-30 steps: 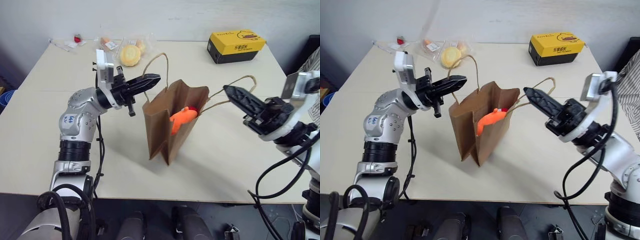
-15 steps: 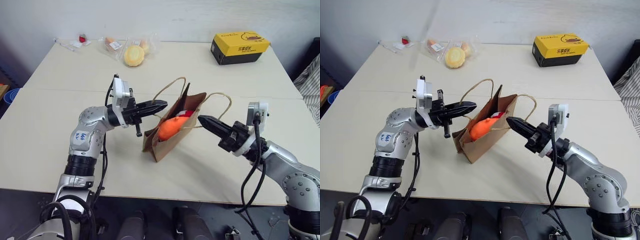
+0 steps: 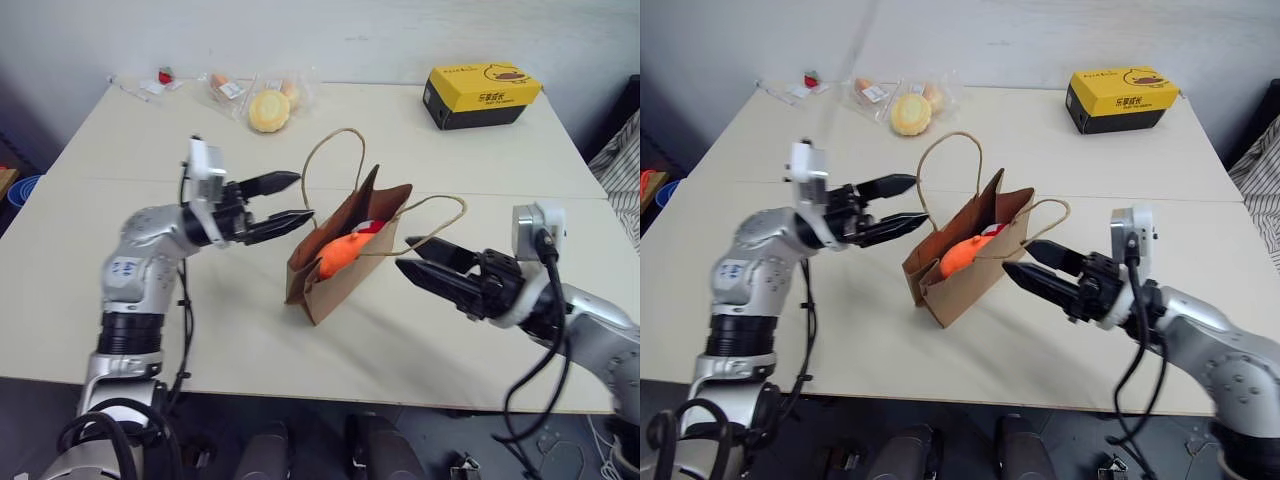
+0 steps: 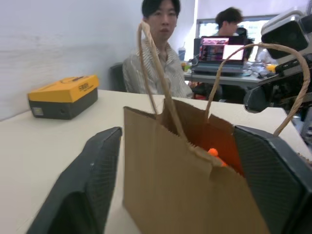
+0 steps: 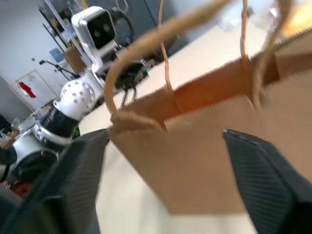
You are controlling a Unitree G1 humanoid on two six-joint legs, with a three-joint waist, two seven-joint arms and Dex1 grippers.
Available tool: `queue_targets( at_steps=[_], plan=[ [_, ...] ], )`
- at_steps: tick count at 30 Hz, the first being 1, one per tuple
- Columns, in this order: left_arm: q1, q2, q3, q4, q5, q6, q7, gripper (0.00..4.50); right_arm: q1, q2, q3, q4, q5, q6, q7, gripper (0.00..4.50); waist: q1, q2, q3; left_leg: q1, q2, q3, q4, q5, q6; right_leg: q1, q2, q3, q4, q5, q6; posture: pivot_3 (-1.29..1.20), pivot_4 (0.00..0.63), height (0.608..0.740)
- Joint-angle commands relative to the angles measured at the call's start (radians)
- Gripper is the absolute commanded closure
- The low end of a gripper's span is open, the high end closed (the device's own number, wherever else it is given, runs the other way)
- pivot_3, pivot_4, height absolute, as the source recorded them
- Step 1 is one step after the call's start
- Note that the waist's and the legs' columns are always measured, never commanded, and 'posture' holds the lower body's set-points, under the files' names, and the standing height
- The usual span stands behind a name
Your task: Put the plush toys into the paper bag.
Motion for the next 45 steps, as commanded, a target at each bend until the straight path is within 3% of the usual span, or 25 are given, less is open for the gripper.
queue_targets(
  at_steps=[1, 5, 8, 14, 19, 29, 41, 45],
  plan=[
    [0.046, 0.05, 0.026, -0.063, -0.031, 0.015, -0.036, 0.03, 0.041, -0.047, -0.08, -0.05, 0.062, 0.017, 0.036, 0.0, 0.001, 0.0, 0.0, 0.001, 0.0, 0.0, 0.0, 0.0, 0.0, 0.001, 0.0, 0.0, -0.001, 0.0, 0.0, 0.0, 0.15, 0.74],
    [0.138, 0.095, 0.074, -0.111, -0.053, 0.042, -0.02, 0.03, 0.169, -0.064, -0.092, -0.053, -0.027, 0.016, 0.12, 0.0, 0.002, 0.0, 0.0, 0.002, 0.0, -0.001, -0.001, -0.001, 0.002, 0.003, 0.0, -0.001, -0.006, 0.0, 0.0, 0.0, 0.15, 0.74],
    [0.254, 0.111, 0.064, -0.221, -0.052, 0.064, -0.002, 0.0, 0.197, -0.032, 0.068, -0.044, -0.37, -0.168, 0.196, 0.6, -0.001, 0.0, 0.0, 0.002, 0.0, -0.001, -0.001, -0.001, 0.002, 0.003, -0.001, 0.0, -0.007, 0.0, 0.0, 0.0, 0.15, 0.74],
    [0.373, 0.085, 0.054, -0.389, -0.078, 0.105, 0.092, 0.0, 0.098, 0.127, 0.297, 0.011, -0.682, -0.345, 0.188, 2.75, -0.001, 0.0, 0.0, 0.003, 0.0, 0.0, -0.001, 0.0, 0.001, 0.002, 0.0, 0.0, -0.005, 0.0, 0.0, 0.0, 0.15, 0.74],
    [0.425, 0.028, 0.018, -0.478, -0.069, 0.11, 0.182, 0.0, -0.003, 0.204, 0.434, 0.068, -0.828, -0.37, 0.182, 4.46, 0.0, 0.0, 0.0, 0.003, 0.0, 0.0, -0.001, 0.0, -0.001, 0.002, 0.0, 0.0, -0.005, 0.0, 0.0, 0.0, 0.15, 0.74],
    [0.42, -0.052, -0.086, -0.5, 0.002, 0.052, 0.277, 0.0, -0.204, 0.34, 0.576, 0.195, -0.959, -0.378, 0.214, 4.46, 0.0, 0.0, 0.0, 0.003, 0.0, 0.0, -0.001, 0.0, -0.001, 0.002, 0.0, 0.0, -0.005, 0.0, 0.0, 0.0, 0.15, 0.74],
    [0.375, -0.118, -0.141, -0.392, 0.101, -0.033, 0.327, 0.0, -0.26, 0.445, 0.616, 0.28, -1.046, -0.415, 0.23, 4.46, -0.001, 0.0, 0.0, 0.003, -0.001, 0.0, -0.001, 0.0, -0.001, 0.001, 0.0, 0.0, -0.004, 0.0, 0.0, 0.0, 0.15, 0.74],
    [0.351, -0.127, -0.144, -0.334, 0.111, -0.068, 0.312, 0.85, -0.236, 0.442, 0.606, 0.259, -1.044, -0.416, 0.242, 4.5, -0.001, 0.0, 0.0, 0.003, -0.001, 0.0, -0.001, 0.001, -0.001, 0.001, 0.0, 0.0, -0.004, 0.0, 0.0, 0.0, 0.15, 0.74]
  ],
)
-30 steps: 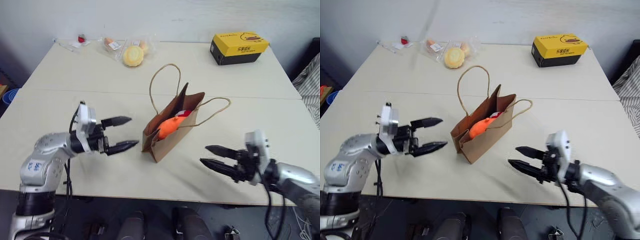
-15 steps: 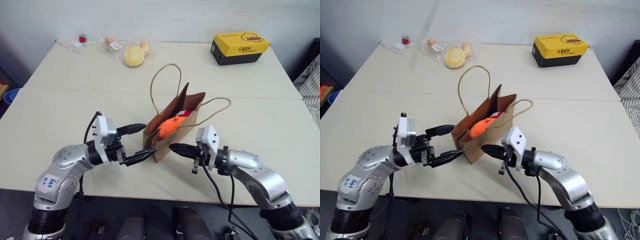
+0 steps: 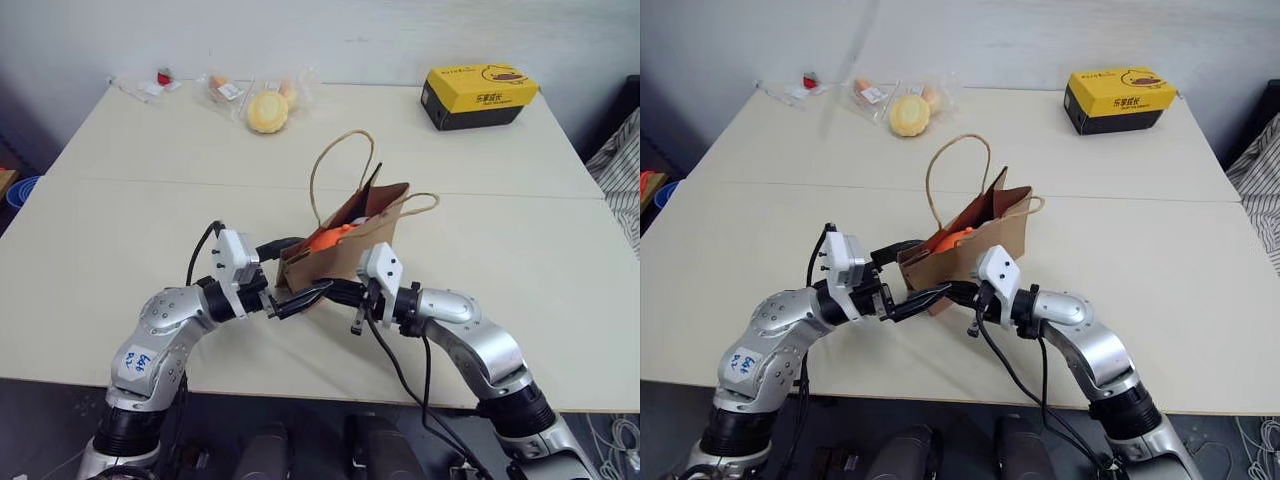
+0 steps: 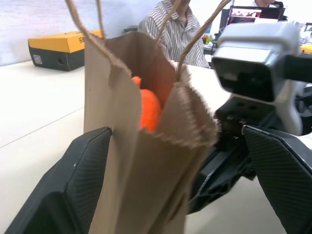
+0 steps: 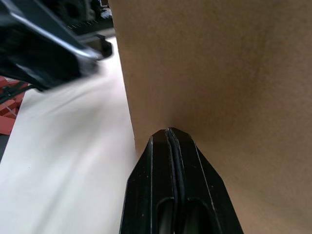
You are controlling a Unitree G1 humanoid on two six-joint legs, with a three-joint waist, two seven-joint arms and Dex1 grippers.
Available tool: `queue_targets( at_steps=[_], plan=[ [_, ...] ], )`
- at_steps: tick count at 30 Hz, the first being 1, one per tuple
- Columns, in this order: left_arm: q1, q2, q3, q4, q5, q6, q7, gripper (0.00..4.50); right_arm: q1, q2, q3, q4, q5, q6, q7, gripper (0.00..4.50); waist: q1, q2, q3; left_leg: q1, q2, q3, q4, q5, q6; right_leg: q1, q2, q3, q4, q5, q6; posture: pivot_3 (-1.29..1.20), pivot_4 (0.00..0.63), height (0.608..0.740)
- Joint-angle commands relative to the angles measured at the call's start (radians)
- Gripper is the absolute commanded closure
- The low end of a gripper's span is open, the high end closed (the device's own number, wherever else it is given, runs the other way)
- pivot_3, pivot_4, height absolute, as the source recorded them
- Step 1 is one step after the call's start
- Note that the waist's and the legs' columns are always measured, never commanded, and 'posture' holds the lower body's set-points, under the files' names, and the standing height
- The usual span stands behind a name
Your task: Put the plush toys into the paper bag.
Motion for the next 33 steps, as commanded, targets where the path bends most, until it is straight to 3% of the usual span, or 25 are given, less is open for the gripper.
queue_targets(
  at_steps=[1, 7, 13, 19, 23, 28, 33],
  plan=[
    [-0.022, -0.013, 0.006, 0.016, 0.0, -0.041, -0.011, 1.16, 0.019, -0.004, -0.018, -0.043, 0.011, -0.016, 0.016, 4.5, 0.0, 0.0, 0.0, 0.0, 0.0, 0.0, 0.0, 0.0, 0.0, 0.0, 0.0, 0.0, 0.0, 0.0, 0.0, 0.0, 0.15, 0.74],
    [-0.043, -0.016, 0.027, 0.046, -0.057, -0.023, -0.054, 2.8, 0.09, -0.041, -0.072, -0.109, 0.037, -0.016, 0.029, 4.5, 0.0, 0.0, 0.0, 0.0, 0.0, 0.0, 0.0, 0.0, 0.0, 0.0, 0.0, 0.0, 0.0, 0.0, 0.0, 0.0, 0.15, 0.74],
    [-0.097, 0.06, 0.049, 0.116, -0.132, 0.003, -0.233, 4.47, 0.236, -0.119, -0.217, -0.224, 0.103, -0.03, 0.052, 4.5, 0.002, 0.0, 0.0, 0.0, 0.0, 0.0, 0.0, 0.0, 0.0, 0.0, 0.0, 0.0, 0.0, 0.0, 0.0, 0.0, 0.15, 0.74],
    [-0.29, 0.109, -0.008, 0.315, -0.147, -0.044, -0.564, 4.47, 0.548, -0.285, -0.644, -0.284, 0.192, -0.106, 0.157, 4.5, 0.027, 0.0, 0.0, -0.001, -0.002, 0.0, 0.001, -0.001, 0.001, 0.002, 0.0, -0.001, -0.002, 0.0, 0.0, 0.0, 0.15, 0.74],
    [-0.374, 0.091, -0.048, 0.449, -0.104, -0.124, -0.713, 4.47, 0.663, -0.324, -0.827, -0.243, 0.195, -0.197, 0.24, 4.5, 0.018, 0.0, 0.0, 0.001, -0.002, 0.002, 0.001, -0.001, 0.002, 0.003, 0.0, 0.001, 0.0, 0.001, 0.002, 0.0, 0.15, 0.74],
    [-0.443, 0.044, -0.076, 0.643, -0.017, -0.256, -0.771, 4.47, 0.722, -0.321, -0.907, -0.177, 0.17, -0.337, 0.322, 4.5, 0.015, 0.0, 0.0, 0.003, -0.001, 0.004, 0.001, 0.0, 0.003, 0.003, 0.002, 0.002, 0.002, 0.001, 0.002, 0.0, 0.15, 0.74],
    [-0.43, 0.029, -0.077, 0.65, 0.008, -0.281, -0.754, 4.47, 0.711, -0.289, -0.867, -0.134, 0.139, -0.422, 0.309, 4.5, 0.014, 0.0, 0.0, 0.002, -0.001, 0.004, 0.004, -0.001, 0.003, 0.002, 0.002, 0.003, 0.006, 0.001, 0.002, 0.0, 0.15, 0.74]
  ],
)
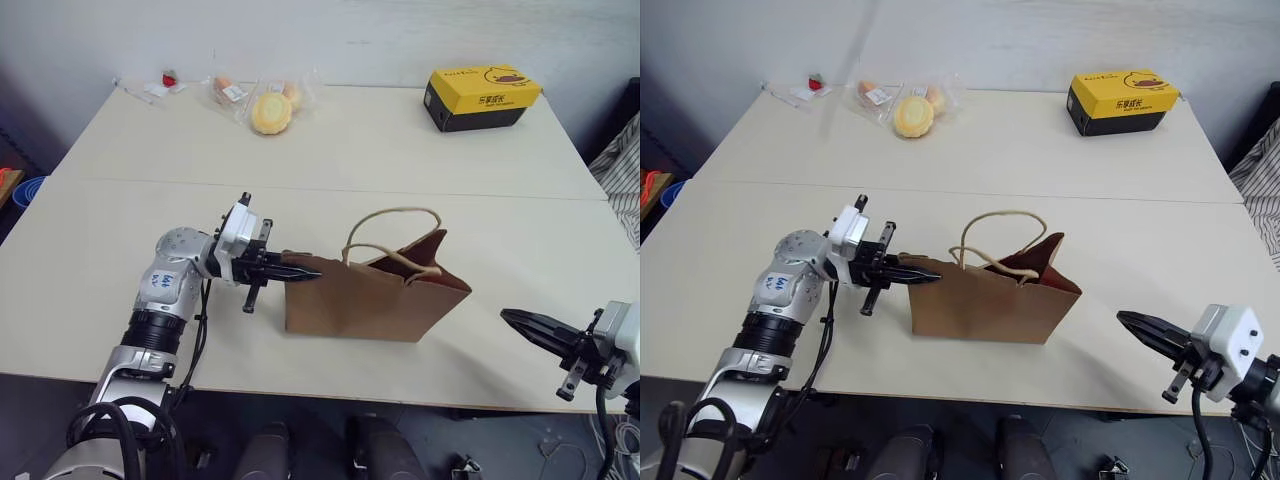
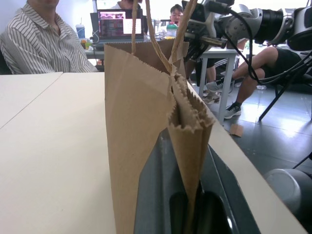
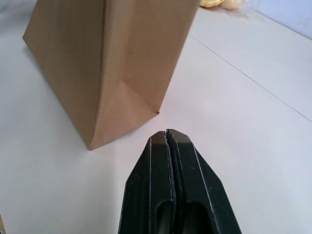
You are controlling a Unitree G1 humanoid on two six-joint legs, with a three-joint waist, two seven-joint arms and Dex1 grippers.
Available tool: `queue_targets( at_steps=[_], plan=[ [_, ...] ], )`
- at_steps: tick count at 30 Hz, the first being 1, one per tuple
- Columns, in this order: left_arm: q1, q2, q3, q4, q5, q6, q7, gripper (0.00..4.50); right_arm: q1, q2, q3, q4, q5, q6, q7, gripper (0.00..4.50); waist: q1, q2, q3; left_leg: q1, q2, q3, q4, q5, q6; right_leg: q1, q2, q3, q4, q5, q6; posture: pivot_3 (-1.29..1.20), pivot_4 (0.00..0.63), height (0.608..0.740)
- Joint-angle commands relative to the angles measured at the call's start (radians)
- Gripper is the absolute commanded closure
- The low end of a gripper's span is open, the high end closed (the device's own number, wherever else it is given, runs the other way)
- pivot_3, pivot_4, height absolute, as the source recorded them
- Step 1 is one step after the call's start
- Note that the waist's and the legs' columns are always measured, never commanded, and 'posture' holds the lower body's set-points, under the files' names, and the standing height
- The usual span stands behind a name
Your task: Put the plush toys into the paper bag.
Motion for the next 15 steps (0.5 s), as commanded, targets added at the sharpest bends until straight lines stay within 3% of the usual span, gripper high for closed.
queue_targets(
  at_steps=[1, 2, 5, 9, 12, 15],
  plan=[
    [0.016, 0.019, -0.003, -0.04, 0.021, 0.005, -0.007, 4.47, -0.012, 0.02, 0.022, 0.024, -0.029, -0.078, -0.005, 4.5, 0.0, 0.0, 0.0, 0.0, 0.0, 0.0, 0.0, 0.0, 0.0, 0.0, 0.0, 0.0, 0.001, 0.0, 0.0, 0.0, 0.15, 0.74],
    [0.026, 0.026, -0.004, -0.056, 0.022, 0.023, 0.002, 4.47, -0.017, 0.025, 0.034, 0.028, -0.032, -0.082, -0.011, 4.5, 0.0, 0.0, 0.0, 0.0, 0.0, 0.0, 0.0, 0.0, 0.0, 0.0, 0.0, 0.0, 0.001, 0.0, 0.0, 0.0, 0.15, 0.74],
    [0.038, 0.041, 0.011, -0.071, 0.053, 0.026, 0.062, 3.87, -0.03, 0.033, 0.043, 0.031, -0.042, -0.062, -0.064, 4.5, -0.001, 0.0, 0.0, 0.0, 0.0, 0.0, 0.001, 0.0, 0.0, 0.0, 0.0, 0.0, 0.002, 0.0, 0.0, 0.0, 0.15, 0.74],
    [0.067, 0.086, 0.049, -0.118, 0.055, 0.029, 0.1, 2.64, -0.033, 0.014, 0.05, -0.002, 0.003, 0.018, -0.09, 4.5, 0.001, 0.0, 0.0, 0.0, 0.0, -0.001, 0.003, 0.0, 0.0, 0.0, -0.001, 0.0, 0.001, 0.0, 0.0, 0.0, 0.15, 0.74],
    [0.111, 0.142, 0.087, -0.166, 0.041, 0.039, 0.105, 1.77, -0.042, 0.001, 0.046, -0.023, 0.031, 0.043, -0.085, 3.92, -0.003, 0.0, 0.0, 0.0, 0.0, -0.001, 0.003, 0.0, -0.001, -0.001, -0.001, 0.0, 0.002, 0.0, 0.0, 0.0, 0.15, 0.74],
    [0.175, 0.229, 0.162, -0.201, 0.049, -0.016, 0.116, 0.8, -0.053, -0.03, -0.015, -0.057, 0.125, 0.076, -0.065, 2.9, -0.012, 0.001, 0.0, 0.0, 0.0, -0.001, 0.002, 0.0, -0.001, -0.001, -0.001, 0.0, 0.001, 0.0, 0.0, 0.0, 0.15, 0.74]
  ],
)
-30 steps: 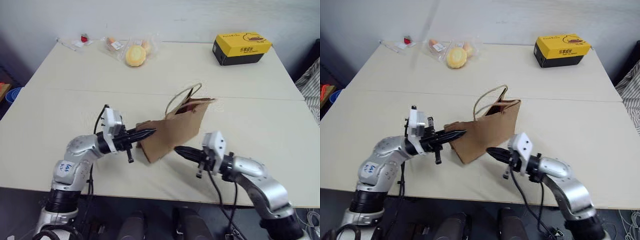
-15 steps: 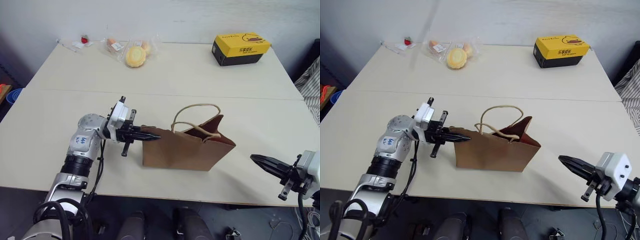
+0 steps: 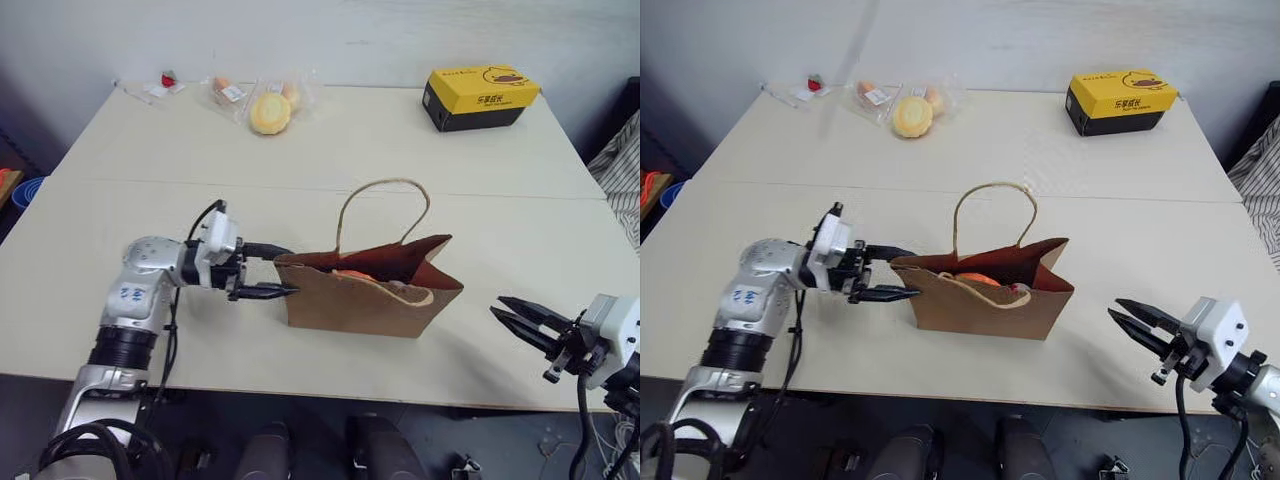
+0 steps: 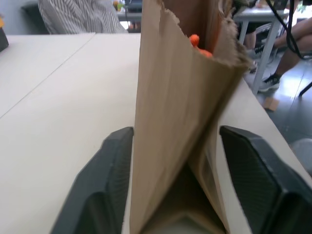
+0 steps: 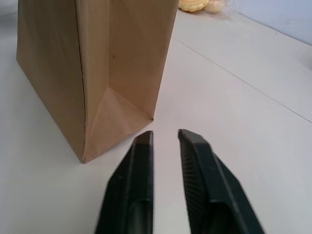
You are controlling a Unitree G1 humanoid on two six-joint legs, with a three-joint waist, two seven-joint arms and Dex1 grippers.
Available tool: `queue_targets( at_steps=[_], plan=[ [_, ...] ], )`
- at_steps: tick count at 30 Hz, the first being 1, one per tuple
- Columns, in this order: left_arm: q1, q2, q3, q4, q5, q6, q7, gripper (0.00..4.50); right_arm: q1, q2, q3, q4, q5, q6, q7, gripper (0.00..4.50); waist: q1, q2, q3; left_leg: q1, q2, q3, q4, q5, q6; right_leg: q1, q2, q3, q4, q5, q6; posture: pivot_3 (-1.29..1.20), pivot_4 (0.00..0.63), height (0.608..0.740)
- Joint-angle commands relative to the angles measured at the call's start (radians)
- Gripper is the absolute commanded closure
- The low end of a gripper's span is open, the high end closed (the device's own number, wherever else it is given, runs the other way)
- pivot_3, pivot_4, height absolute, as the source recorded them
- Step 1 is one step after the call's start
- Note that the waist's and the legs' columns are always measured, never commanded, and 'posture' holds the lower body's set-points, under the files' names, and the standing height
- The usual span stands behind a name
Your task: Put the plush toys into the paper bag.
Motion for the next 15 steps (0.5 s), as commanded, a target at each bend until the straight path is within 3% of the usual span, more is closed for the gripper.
queue_targets(
  at_steps=[1, 3, 8, 15],
  plan=[
    [0.055, 0.087, 0.104, -0.075, -0.019, -0.02, 0.017, 0.51, -0.004, -0.051, -0.098, -0.063, 0.089, 0.014, 0.033, 2.58, -0.003, 0.0, 0.0, 0.0, 0.0, 0.0, 0.0, 0.0, 0.0, 0.0, 0.0, 0.0, 0.0, 0.0, 0.0, 0.0, 0.15, 0.74],
    [0.125, 0.149, 0.154, -0.11, -0.028, 0.022, 0.036, 0.0, 0.008, -0.097, -0.126, -0.032, 0.075, -0.016, 0.106, 1.84, -0.003, 0.0, 0.0, 0.0, 0.0, -0.001, -0.001, 0.0, 0.0, 0.0, 0.0, 0.0, 0.0, 0.0, 0.0, 0.0, 0.15, 0.74],
    [0.314, 0.222, 0.268, -0.14, 0.033, -0.048, 0.133, 0.0, -0.051, -0.201, -0.124, 0.137, 0.025, -0.139, 0.279, 0.1, -0.003, 0.001, 0.0, 0.001, 0.0, 0.0, -0.002, -0.004, 0.006, 0.001, -0.002, 0.0, -0.002, 0.0, 0.0, 0.0, 0.15, 0.74],
    [0.456, 0.22, 0.33, -0.215, 0.01, -0.058, 0.192, 0.0, -0.195, -0.195, -0.007, 0.302, -0.04, -0.243, 0.32, 0.04, 0.0, 0.001, 0.0, 0.001, 0.0, -0.002, -0.003, -0.004, 0.006, 0.001, -0.003, -0.002, -0.003, 0.0, -0.001, 0.0, 0.15, 0.74]
  ],
)
